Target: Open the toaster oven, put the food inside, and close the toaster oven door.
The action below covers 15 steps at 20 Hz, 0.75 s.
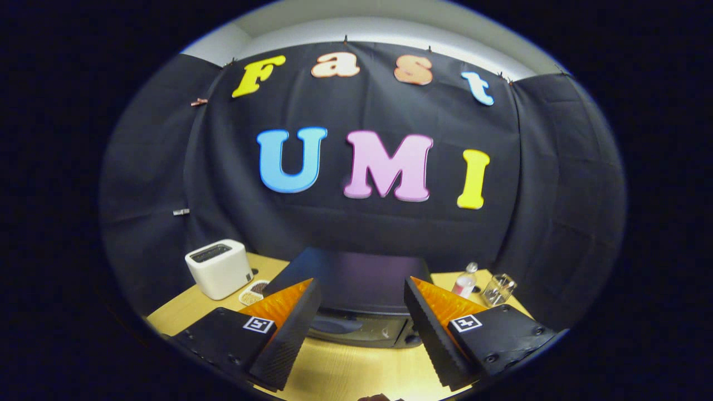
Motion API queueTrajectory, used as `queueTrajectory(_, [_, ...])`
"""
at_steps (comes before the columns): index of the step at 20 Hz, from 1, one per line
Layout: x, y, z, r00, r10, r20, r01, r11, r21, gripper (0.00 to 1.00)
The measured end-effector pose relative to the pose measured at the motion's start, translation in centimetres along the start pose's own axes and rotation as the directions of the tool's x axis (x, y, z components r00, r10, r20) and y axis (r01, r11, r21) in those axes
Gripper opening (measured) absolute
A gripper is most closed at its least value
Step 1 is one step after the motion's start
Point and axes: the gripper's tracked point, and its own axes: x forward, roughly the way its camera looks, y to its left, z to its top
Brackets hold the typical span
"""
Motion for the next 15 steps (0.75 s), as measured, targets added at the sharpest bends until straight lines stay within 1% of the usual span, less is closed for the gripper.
queueTrajectory(2, [-2.0, -1.8, 1.1, 0.999, -0.033, 0.024, 0.033, 0.999, 0.012, 0.99])
queueTrajectory(5, [-4.2, -4.2, 1.5, 0.997, -0.072, 0.012, 0.071, 0.996, 0.056, 0.99])
queueTrajectory(8, [-5.2, -6.2, 1.5, 0.994, -0.104, -0.009, 0.105, 0.993, 0.056, 0.99])
queueTrajectory(10, [-5.6, -6.0, 1.6, 0.995, -0.099, -0.029, 0.101, 0.991, 0.088, 0.98])
queueTrajectory(12, [-5.4, -6.3, 2.3, 0.994, -0.106, -0.014, 0.107, 0.988, 0.109, 0.99])
queueTrajectory(15, [-5.1, -6.3, 2.7, 0.995, -0.097, -0.006, 0.097, 0.989, 0.112, 0.99])
